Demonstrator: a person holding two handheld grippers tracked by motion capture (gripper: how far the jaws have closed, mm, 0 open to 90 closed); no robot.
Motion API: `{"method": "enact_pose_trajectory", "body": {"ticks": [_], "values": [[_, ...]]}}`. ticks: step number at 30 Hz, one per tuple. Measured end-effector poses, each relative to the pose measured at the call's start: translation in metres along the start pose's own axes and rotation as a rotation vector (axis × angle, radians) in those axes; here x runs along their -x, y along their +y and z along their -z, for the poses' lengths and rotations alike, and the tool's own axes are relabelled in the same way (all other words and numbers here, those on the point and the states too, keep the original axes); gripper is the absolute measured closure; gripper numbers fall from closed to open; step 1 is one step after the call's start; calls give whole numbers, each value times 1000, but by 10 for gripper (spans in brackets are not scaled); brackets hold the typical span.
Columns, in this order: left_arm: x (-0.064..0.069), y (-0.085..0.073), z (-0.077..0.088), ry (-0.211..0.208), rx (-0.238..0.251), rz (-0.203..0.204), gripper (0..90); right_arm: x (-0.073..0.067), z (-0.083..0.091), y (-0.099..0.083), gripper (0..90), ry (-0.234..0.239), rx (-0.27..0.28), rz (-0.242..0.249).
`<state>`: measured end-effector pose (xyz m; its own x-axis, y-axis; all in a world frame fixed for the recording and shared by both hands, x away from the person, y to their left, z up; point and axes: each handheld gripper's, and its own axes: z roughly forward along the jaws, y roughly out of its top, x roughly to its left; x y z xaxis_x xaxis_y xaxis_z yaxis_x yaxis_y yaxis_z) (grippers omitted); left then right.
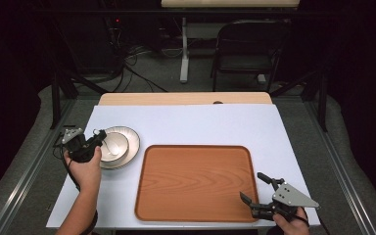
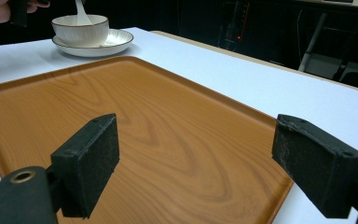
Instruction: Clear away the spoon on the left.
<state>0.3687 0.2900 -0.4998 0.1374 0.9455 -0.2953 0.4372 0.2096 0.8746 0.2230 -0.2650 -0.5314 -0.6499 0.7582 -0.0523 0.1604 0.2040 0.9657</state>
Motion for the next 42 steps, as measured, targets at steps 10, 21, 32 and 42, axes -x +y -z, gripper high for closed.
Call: {"method": "enact_pose_trajectory", "body": {"ticks": [10, 21, 32, 42], "values": [[6, 10, 7, -2, -8, -47, 853, 0, 0, 0, 143, -1, -1, -2], [12, 30, 26, -22, 16, -77, 853, 0, 0, 0, 143, -3, 1, 0], [18, 48, 39, -80, -13, -102, 853, 0, 0, 0, 143, -3, 2, 1], [41, 62, 52, -181, -118, -187, 853, -1, 0, 0, 143, -4, 2, -3]]}}
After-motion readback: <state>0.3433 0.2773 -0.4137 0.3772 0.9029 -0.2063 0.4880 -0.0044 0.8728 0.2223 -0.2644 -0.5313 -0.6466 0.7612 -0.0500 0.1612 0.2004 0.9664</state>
